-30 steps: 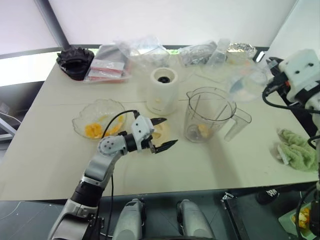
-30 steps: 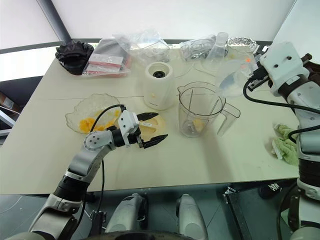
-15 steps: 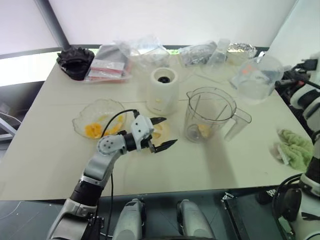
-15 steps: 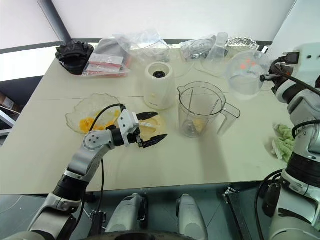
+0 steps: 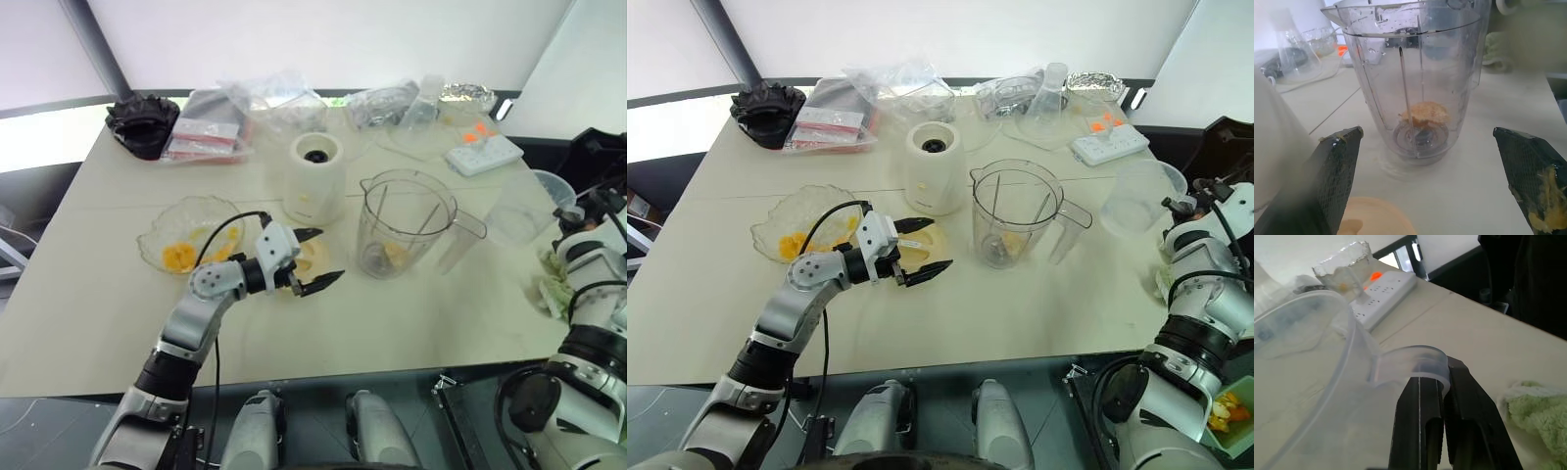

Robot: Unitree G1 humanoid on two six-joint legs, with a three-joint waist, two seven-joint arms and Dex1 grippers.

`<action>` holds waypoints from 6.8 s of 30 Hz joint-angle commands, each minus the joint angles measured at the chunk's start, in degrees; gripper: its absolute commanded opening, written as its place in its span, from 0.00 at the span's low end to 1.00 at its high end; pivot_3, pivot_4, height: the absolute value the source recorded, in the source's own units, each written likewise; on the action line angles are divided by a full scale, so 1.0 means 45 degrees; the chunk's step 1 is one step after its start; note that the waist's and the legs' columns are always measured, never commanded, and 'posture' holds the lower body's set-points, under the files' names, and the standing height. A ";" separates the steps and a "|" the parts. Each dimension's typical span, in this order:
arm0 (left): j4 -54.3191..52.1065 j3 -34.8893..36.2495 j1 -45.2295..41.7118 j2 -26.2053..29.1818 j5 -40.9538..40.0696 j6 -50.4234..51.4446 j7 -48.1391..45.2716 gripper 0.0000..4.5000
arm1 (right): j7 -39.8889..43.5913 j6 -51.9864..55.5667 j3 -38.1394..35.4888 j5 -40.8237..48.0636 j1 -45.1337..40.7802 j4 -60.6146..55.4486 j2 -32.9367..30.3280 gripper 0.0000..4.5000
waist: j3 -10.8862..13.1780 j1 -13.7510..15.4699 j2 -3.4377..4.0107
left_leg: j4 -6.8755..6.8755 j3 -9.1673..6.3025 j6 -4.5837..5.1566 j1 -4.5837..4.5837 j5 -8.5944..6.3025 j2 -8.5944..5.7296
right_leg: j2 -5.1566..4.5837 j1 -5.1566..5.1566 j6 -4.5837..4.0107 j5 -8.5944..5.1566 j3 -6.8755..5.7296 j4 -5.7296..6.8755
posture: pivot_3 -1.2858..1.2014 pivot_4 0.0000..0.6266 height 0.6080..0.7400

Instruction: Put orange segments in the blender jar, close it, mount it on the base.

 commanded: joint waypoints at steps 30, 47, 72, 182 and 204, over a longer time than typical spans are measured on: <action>-0.1166 0.0218 0.0242 0.0260 -0.0126 0.0183 0.0282 1.00 | 0.0487 -0.6263 0.1719 -0.0279 -0.0996 0.7979 -0.2113 0.42 | -0.0001 -0.0019 -0.0001 | 0.0001 0.0014 0.0000 0.0009 0.0000 -0.0002 | 0.0002 0.0006 -0.0015 -0.0009 0.0027 -0.0010 | 0.52 0.24 1.00; -0.0488 0.0248 -0.0056 0.0261 -0.0103 -0.0029 -0.0092 1.00 | 0.0916 -0.1902 0.2327 0.1218 0.6373 -0.5075 -0.0680 0.42 | -0.0019 0.0109 0.0032 | -0.0003 -0.0001 0.0000 0.0010 -0.0001 0.0004 | -0.0001 0.0009 -0.0014 -0.0014 0.0025 -0.0004 | 0.52 0.24 1.00; 1.1871 -0.0979 -0.8513 0.2187 0.2730 -0.5784 -0.6720 1.00 | 0.3144 0.4095 -0.0107 0.8418 0.9969 -1.5464 -0.4227 0.42 | 0.0026 0.0318 -0.0099 | 0.0012 -0.0008 0.0000 -0.0026 -0.0004 -0.0009 | -0.0019 -0.0004 -0.0040 -0.0006 0.0011 -0.0047 | 0.52 0.24 1.00; 0.9277 0.1846 -0.8346 0.0633 0.2182 -0.3405 -0.5873 0.06 | -0.2275 0.0456 0.6561 -0.0336 0.5994 -1.0046 0.2284 0.28 | -0.0064 0.0328 -0.0223 | 0.0052 -0.0004 0.0075 -0.0027 -0.0045 0.0009 | 0.0013 0.0002 -0.0046 0.0029 0.0004 -0.0016 | 0.52 0.24 1.00; 1.2379 0.2706 -1.3588 0.1432 0.0735 -0.3432 -0.7567 0.06 | -0.0623 0.1501 0.9081 -0.0612 0.5015 -1.1486 0.2878 0.22 | -0.0039 0.0085 -0.0223 | 0.0039 -0.0008 0.0074 -0.0033 -0.0045 0.0012 | 0.0025 -0.0014 0.0010 0.0024 0.0004 -0.0007 | 0.52 0.24 1.00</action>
